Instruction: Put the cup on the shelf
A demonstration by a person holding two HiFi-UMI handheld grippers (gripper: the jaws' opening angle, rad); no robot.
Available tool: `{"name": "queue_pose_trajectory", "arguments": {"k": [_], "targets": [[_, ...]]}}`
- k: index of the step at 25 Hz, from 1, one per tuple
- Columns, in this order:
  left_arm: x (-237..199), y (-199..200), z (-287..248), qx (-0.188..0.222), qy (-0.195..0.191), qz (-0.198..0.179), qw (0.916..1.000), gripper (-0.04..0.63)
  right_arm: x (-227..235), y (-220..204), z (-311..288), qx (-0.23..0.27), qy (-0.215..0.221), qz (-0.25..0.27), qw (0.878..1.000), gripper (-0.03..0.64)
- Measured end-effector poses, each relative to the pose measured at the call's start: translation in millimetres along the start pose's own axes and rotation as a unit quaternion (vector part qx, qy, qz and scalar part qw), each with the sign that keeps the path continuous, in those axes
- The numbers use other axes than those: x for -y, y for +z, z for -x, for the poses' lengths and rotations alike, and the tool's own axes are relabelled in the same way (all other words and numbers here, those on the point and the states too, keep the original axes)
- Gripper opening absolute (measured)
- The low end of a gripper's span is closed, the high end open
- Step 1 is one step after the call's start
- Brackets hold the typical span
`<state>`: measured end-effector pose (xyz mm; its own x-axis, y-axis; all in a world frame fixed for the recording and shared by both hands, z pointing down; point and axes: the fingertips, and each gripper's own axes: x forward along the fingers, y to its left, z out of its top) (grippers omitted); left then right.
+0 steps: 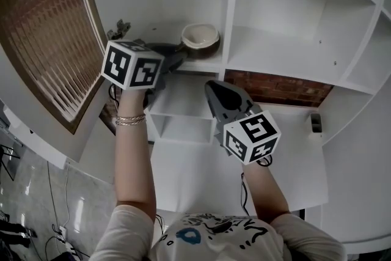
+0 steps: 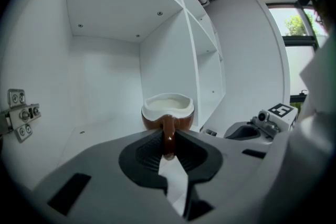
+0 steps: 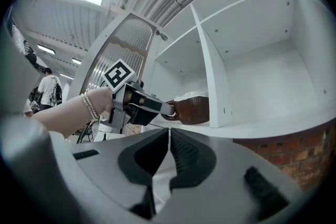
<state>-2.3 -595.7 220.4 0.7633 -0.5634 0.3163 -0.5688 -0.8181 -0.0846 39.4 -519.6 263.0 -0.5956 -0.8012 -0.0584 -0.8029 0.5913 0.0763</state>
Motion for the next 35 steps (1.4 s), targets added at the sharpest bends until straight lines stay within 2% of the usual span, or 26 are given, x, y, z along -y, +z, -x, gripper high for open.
{"name": "queue_pose_trajectory", "arguments": {"k": [6, 11, 15, 18, 21, 24, 27, 28, 30, 33, 35], "targets": [[-1, 2, -6, 0.019, -0.014, 0.005, 0.9997, 0.057, -4, -3, 2, 0.001, 0.015, -0.027, 1.0, 0.028], [-2, 7, -8, 0.05, -0.003, -0.005, 0.9987, 0.058, -3, -7, 4, -0.005, 0.016, -0.031, 0.999, 0.029], [-2, 8, -4, 0.091, 0.017, -0.014, 0.9956, 0.064, 0, -11, 4, -0.009, 0.012, -0.033, 0.999, 0.029], [-1, 10, 1, 0.125, 0.04, -0.028, 0.9909, 0.075, -2, -12, 4, -0.011, 0.015, -0.031, 0.999, 0.029], [-3, 17, 11, 0.166, 0.077, -0.053, 0.9818, 0.09, -5, -11, 4, -0.009, 0.019, -0.027, 0.999, 0.029], [3, 17, 21, 0.187, 0.107, -0.078, 0.9734, 0.109, -6, -11, 6, -0.005, 0.023, -0.025, 0.999, 0.029], [17, 9, 30, 0.215, 0.094, -0.064, 0.97, 0.117, -8, -14, 10, -0.007, 0.027, -0.027, 0.999, 0.029], [21, 5, 33, 0.222, 0.089, -0.058, 0.9693, 0.078, -9, -15, 11, -0.008, 0.03, -0.031, 0.999, 0.029], [25, -4, 39, 0.218, 0.098, -0.06, 0.9691, 0.04, -11, -17, 14, -0.008, 0.033, -0.034, 0.999, 0.029], [23, -15, 44, 0.199, 0.128, -0.077, 0.9684, 0.035, -11, -18, 17, -0.007, 0.032, -0.031, 0.999, 0.029], [31, -18, 47, 0.202, 0.116, -0.075, 0.9697, 0.023, -13, -19, 19, -0.005, 0.037, -0.033, 0.999, 0.029]]}}
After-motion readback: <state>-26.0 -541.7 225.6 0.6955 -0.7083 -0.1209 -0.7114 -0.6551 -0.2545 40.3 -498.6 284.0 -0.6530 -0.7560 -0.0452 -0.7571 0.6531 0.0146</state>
